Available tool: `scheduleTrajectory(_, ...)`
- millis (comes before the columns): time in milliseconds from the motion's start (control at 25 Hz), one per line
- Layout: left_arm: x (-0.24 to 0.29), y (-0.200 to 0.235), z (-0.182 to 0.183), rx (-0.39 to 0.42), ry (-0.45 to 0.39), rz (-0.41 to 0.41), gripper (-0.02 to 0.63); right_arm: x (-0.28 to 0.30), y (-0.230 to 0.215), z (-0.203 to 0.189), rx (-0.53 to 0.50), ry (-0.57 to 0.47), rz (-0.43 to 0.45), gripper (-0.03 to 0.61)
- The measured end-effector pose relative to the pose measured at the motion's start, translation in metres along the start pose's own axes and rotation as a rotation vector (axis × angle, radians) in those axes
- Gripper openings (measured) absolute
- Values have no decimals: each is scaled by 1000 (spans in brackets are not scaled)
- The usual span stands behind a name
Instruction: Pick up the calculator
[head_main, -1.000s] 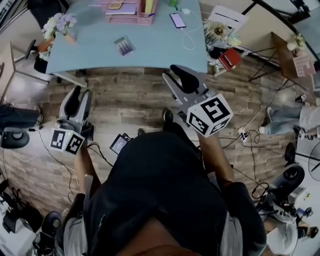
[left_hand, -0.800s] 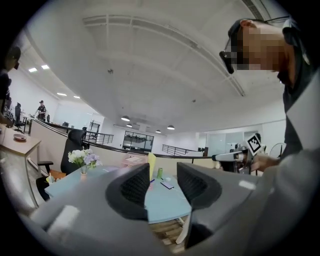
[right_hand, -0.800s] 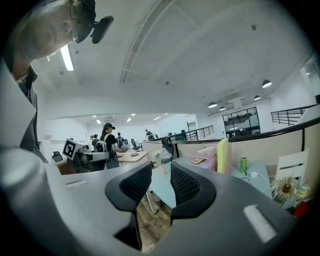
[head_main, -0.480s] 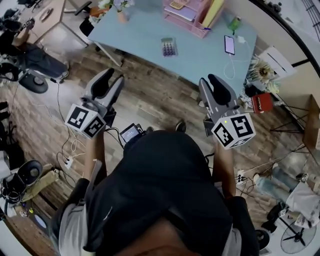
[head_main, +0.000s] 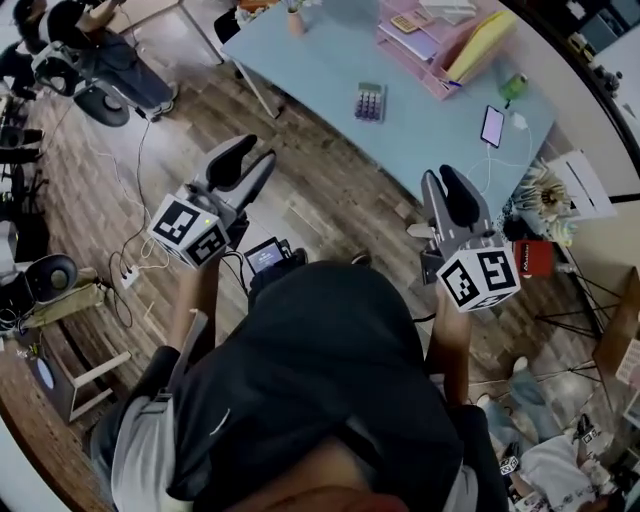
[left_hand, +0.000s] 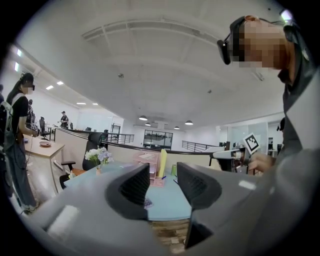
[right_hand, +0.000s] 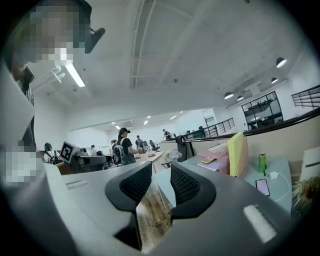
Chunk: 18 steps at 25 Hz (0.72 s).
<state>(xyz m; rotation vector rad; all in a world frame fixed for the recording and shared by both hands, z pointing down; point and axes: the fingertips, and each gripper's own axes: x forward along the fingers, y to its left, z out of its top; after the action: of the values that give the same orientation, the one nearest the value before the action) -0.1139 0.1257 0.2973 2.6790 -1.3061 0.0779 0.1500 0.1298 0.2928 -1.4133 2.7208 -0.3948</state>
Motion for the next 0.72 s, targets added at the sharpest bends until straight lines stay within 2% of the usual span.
scheduleTrajectory(200,7,-12,-1,3,11,35,221,-3,-16,3,9,2,29,98)
scheduleTrajectory(720,47,-33,-2,29,40,19,221,-14,-61,2,39,-17,25,98)
